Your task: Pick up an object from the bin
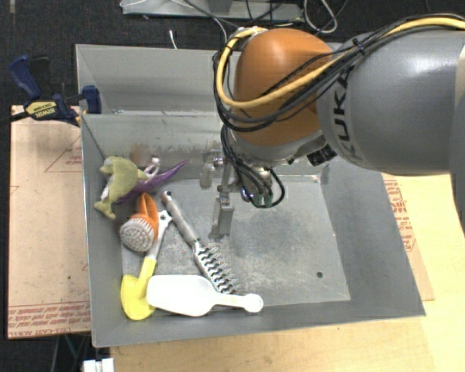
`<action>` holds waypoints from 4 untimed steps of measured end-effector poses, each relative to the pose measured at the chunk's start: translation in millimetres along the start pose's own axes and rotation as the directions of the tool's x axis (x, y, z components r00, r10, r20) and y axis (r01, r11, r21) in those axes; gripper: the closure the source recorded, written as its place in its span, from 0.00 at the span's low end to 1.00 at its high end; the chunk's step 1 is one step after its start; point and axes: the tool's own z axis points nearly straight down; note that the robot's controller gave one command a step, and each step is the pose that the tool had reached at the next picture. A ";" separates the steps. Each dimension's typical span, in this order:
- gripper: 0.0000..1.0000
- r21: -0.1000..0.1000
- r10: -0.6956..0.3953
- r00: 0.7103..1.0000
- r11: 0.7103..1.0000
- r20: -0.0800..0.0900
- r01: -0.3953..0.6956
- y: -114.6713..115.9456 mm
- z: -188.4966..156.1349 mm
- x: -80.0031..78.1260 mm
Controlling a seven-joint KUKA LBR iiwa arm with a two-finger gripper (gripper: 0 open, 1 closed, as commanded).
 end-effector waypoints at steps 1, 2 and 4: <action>0.00 0.000 0.000 1.000 1.000 0.000 0.000 0.0 0.0 0.0; 0.00 -0.002 0.043 0.999 0.999 -0.005 -0.043 64.2 48.9 19.8; 0.00 -0.004 -0.082 0.997 0.997 -0.001 0.082 108.6 99.6 26.6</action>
Offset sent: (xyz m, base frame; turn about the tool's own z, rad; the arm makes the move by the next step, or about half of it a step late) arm -0.0173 0.0597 -0.0459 0.0511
